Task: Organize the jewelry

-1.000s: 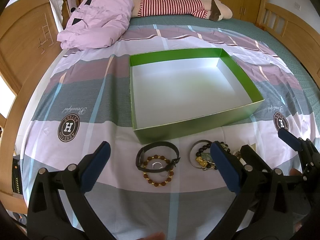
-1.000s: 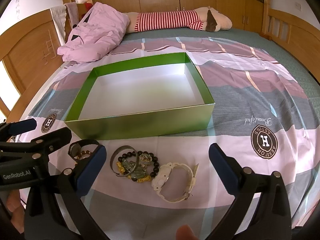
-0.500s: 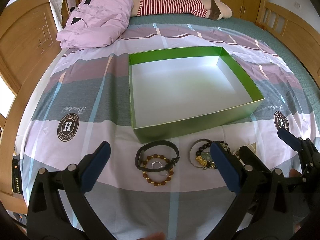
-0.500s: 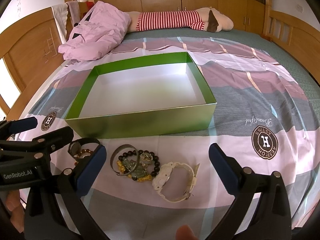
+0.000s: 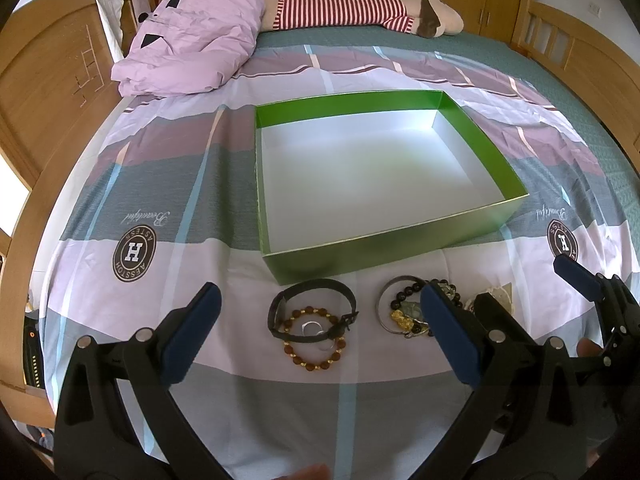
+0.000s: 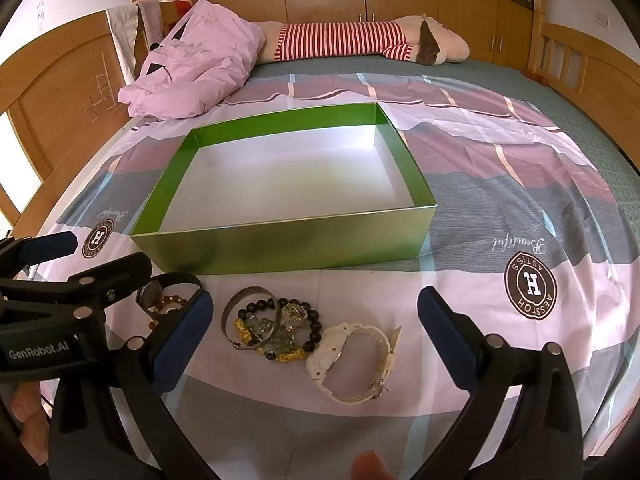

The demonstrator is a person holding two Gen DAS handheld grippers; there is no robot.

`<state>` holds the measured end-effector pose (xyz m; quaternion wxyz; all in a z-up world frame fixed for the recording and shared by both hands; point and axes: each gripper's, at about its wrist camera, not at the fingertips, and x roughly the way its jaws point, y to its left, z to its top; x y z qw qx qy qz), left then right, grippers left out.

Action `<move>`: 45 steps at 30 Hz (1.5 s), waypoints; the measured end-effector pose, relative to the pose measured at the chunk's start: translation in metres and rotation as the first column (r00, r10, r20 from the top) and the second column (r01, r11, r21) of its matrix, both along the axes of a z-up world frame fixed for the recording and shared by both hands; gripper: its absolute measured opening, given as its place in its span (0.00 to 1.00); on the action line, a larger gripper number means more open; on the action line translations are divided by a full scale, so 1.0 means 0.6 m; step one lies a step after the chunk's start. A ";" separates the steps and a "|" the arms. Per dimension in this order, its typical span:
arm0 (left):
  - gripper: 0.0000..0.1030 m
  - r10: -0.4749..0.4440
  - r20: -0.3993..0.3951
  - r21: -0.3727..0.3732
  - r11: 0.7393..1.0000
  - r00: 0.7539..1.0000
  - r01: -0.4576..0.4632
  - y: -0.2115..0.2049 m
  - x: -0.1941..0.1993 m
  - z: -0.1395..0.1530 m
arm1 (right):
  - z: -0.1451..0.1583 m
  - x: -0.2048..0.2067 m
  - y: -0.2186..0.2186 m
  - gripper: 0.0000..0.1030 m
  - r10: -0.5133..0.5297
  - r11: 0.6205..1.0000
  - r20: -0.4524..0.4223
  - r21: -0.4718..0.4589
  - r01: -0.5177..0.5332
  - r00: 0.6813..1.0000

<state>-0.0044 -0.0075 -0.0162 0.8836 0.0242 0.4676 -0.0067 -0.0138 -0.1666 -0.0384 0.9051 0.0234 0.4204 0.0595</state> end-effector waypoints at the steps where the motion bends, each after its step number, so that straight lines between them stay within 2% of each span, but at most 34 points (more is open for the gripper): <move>1: 0.98 -0.001 -0.001 0.000 1.000 1.000 0.001 0.000 -0.001 -0.001 | 0.000 0.000 0.000 0.99 -0.001 1.000 0.001 -0.001 0.001 1.000; 37: 0.98 -0.005 -0.013 0.004 1.000 1.000 0.005 -0.002 0.001 -0.003 | 0.000 -0.004 0.005 0.99 0.011 0.999 0.006 -0.032 -0.011 1.000; 39: 0.98 -0.006 -0.016 0.007 1.000 1.000 0.006 -0.003 0.001 -0.005 | -0.002 -0.002 0.006 0.99 0.010 0.999 0.003 -0.050 -0.010 1.000; 41: 0.98 -0.002 -0.018 0.021 1.000 1.000 0.002 -0.001 0.003 -0.006 | -0.002 0.008 -0.001 0.99 -0.021 0.993 0.002 -0.120 0.021 1.000; 43: 0.98 0.007 -0.019 -0.001 1.000 1.000 -0.007 0.012 0.008 -0.007 | -0.003 0.023 -0.025 0.99 -0.084 0.974 -0.008 -0.211 0.081 0.996; 45: 0.98 0.027 -0.042 -0.034 0.999 0.999 -0.028 0.027 0.018 -0.011 | -0.007 0.035 -0.058 0.96 -0.119 0.978 -0.065 -0.181 0.106 0.991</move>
